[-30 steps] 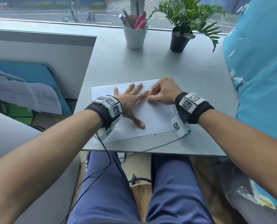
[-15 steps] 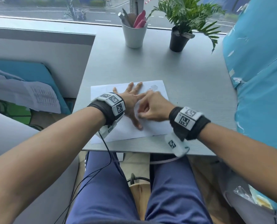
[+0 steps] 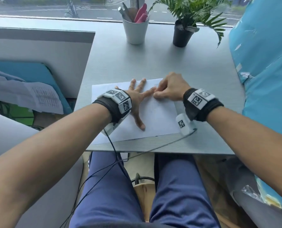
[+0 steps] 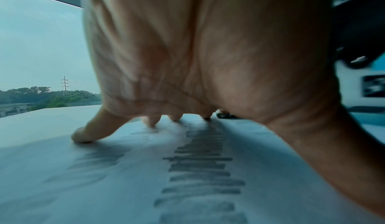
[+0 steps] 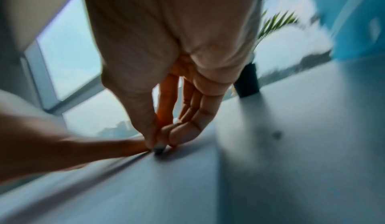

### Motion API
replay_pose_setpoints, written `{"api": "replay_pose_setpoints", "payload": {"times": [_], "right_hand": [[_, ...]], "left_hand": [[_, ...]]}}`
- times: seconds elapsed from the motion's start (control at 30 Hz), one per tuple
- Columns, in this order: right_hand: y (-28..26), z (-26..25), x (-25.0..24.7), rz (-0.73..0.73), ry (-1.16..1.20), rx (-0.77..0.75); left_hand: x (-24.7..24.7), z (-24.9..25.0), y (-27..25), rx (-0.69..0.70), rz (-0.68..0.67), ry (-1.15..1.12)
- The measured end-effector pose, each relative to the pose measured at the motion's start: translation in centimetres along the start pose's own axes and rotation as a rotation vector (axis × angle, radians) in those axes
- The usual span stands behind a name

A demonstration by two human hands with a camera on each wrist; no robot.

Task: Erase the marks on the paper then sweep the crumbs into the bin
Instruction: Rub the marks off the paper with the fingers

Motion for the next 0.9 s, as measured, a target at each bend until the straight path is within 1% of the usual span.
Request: {"api": "replay_pose_setpoints", "payload": {"times": [0.03,0.07,0.13,0.2,0.23,0.27,0.37,0.4,0.43,0.47,0.53,0.57,0.6,0.7,0.73,0.77,0.8,0.83,0.9], "right_hand": [[0.4,0.4,-0.6,0.044,-0.003,0.021],[0.4,0.2,-0.4,0.047,-0.014,0.009],[-1.3,-1.9,1.7,-0.071,-0.040,-0.076],[-3.6,-3.7,3.9,-0.241,-0.048,-0.146],[-3.7,-3.5,3.9,-0.264,-0.045,-0.156],[-2.9,-2.8,3.1,-0.223,-0.046,-0.143],[0.1,0.2,-0.8,0.025,-0.020,0.002],[0.4,0.6,-1.1,0.057,-0.008,0.025],[0.1,0.2,-0.5,0.042,-0.025,0.009],[-0.7,-0.7,0.6,-0.012,-0.060,-0.031],[-3.1,-2.6,3.0,-0.165,-0.084,-0.131],[-3.6,-2.9,3.2,-0.217,-0.082,-0.151],[-3.2,-2.6,2.6,-0.216,-0.084,-0.143],[-0.4,0.1,-1.1,-0.011,-0.065,-0.003],[-0.1,0.5,-1.6,0.026,-0.060,0.018],[-0.3,0.1,-1.2,0.026,-0.068,-0.007],[-1.2,-0.9,-0.2,-0.013,-0.082,-0.049],[-2.3,-1.9,1.2,-0.079,-0.094,-0.090],[-4.1,-3.1,3.0,-0.209,-0.088,-0.130]], "left_hand": [[0.0,0.0,-0.1,0.004,0.002,-0.006],[0.0,0.0,-0.1,0.002,0.000,-0.002],[-0.1,0.1,0.1,-0.012,-0.019,0.011],[-0.1,0.1,0.3,-0.013,-0.023,0.009],[0.0,0.1,0.4,-0.008,-0.021,0.008],[0.0,0.1,0.4,-0.003,-0.016,0.008],[0.0,0.1,0.0,0.002,-0.011,-0.001],[0.0,0.0,-0.1,-0.002,-0.009,0.000],[0.0,0.0,-0.1,-0.004,-0.007,0.005],[-0.1,0.0,0.0,-0.005,-0.008,0.009],[-0.1,0.1,0.2,-0.006,-0.006,0.013],[0.0,0.0,0.3,-0.005,-0.002,0.013],[0.0,0.0,0.2,0.000,-0.001,0.011],[0.0,-0.2,0.1,0.024,0.011,0.005],[-0.1,0.0,0.0,0.034,0.025,0.031],[-0.2,0.3,0.2,0.047,0.044,0.081],[-0.4,0.6,0.4,0.063,0.053,0.138],[-0.6,1.0,0.7,0.080,0.049,0.177],[-0.7,1.2,1.1,0.113,0.040,0.178]]}}
Point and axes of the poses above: each hand's wrist, its own y-axis towards the middle knuckle, its own x-axis out of the palm, z = x × y, the point moved 1 cm from there along y, towards the middle knuckle, and after that the axes turned 6 degrees about -z, right-handed, at the moved point
